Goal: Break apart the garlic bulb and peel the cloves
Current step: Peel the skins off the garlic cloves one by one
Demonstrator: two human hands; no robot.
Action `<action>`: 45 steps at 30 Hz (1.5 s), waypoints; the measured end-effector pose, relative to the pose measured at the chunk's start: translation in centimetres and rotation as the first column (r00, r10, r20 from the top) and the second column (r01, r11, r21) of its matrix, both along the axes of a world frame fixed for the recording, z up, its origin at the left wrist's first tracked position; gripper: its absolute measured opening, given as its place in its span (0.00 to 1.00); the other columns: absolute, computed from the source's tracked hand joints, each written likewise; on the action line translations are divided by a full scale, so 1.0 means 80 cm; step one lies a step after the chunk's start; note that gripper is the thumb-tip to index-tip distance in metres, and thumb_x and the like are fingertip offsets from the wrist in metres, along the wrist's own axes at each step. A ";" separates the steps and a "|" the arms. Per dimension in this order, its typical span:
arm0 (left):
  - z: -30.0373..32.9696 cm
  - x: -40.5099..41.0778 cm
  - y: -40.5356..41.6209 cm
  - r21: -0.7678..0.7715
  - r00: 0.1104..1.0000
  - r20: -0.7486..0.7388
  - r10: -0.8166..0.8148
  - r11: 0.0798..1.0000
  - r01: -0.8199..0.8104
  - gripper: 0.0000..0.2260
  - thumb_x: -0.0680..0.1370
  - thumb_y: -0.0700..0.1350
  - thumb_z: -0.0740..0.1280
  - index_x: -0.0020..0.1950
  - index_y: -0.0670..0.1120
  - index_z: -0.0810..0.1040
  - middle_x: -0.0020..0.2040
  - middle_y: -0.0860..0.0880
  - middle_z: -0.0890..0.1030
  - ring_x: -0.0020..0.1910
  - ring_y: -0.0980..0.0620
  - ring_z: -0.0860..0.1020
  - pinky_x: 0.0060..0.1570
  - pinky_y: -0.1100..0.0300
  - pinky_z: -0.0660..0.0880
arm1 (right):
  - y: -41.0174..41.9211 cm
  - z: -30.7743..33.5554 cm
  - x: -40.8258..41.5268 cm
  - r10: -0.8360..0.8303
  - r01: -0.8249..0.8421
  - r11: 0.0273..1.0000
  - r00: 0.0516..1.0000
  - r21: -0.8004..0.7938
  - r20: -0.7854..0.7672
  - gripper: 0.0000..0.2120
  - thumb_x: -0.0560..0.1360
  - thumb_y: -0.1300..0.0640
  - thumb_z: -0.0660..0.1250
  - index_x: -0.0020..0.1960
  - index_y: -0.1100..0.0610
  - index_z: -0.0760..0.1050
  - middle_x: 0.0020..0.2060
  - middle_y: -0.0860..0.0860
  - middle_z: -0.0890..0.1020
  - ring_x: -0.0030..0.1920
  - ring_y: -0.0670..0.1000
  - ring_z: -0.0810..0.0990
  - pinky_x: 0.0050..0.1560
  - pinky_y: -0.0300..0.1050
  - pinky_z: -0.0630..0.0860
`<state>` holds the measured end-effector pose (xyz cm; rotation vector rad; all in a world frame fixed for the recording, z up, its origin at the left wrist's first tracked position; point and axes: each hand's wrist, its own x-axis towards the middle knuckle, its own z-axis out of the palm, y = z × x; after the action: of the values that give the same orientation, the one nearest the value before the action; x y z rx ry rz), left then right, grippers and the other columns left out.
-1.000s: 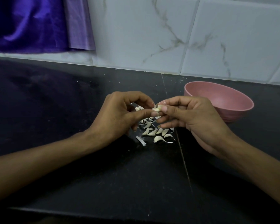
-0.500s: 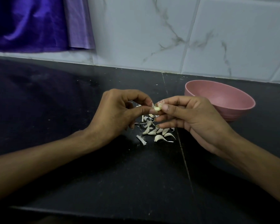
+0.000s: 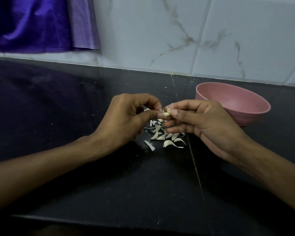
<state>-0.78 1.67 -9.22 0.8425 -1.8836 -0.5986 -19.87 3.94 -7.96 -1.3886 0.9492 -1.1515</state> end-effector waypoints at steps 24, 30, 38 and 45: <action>0.008 -0.006 -0.005 0.472 0.907 -0.417 -0.055 0.840 0.268 0.20 0.66 0.42 0.74 0.55 0.44 0.72 0.38 0.47 0.81 0.21 0.55 0.69 0.19 0.64 0.67 | -0.001 -0.001 0.002 -0.088 0.066 0.983 0.988 -0.170 -0.126 0.06 0.71 0.68 0.71 0.48 0.63 0.82 0.41 0.64 0.84 0.39 0.55 0.85 0.38 0.43 0.83; 0.009 -0.005 -0.006 0.564 0.879 -0.477 -0.029 0.756 0.331 0.24 0.66 0.40 0.74 0.59 0.45 0.70 0.41 0.46 0.81 0.21 0.57 0.66 0.18 0.65 0.66 | 0.001 -0.003 0.003 -0.058 0.043 0.989 0.993 -0.142 -0.098 0.11 0.66 0.61 0.73 0.48 0.61 0.82 0.40 0.61 0.85 0.40 0.56 0.85 0.40 0.44 0.83; 0.009 -0.009 -0.002 0.600 0.844 -0.533 -0.055 0.678 0.424 0.21 0.67 0.38 0.71 0.53 0.45 0.65 0.37 0.46 0.80 0.20 0.58 0.62 0.18 0.67 0.63 | 0.001 -0.004 0.004 -0.046 0.028 0.987 0.993 -0.158 -0.113 0.09 0.66 0.62 0.73 0.46 0.60 0.84 0.40 0.58 0.86 0.40 0.54 0.85 0.42 0.46 0.84; 0.013 -0.010 0.008 0.592 0.843 -0.534 -0.066 0.683 0.428 0.20 0.69 0.35 0.68 0.52 0.47 0.60 0.38 0.47 0.76 0.19 0.58 0.60 0.17 0.70 0.59 | 0.003 -0.004 0.003 -0.057 0.031 0.982 0.988 -0.186 -0.141 0.08 0.66 0.62 0.74 0.45 0.60 0.85 0.40 0.59 0.86 0.39 0.55 0.85 0.44 0.48 0.84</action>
<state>-1.60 2.28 -8.15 0.7815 -1.2960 -1.6209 -19.61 4.20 -8.29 -1.6252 1.0004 -1.2079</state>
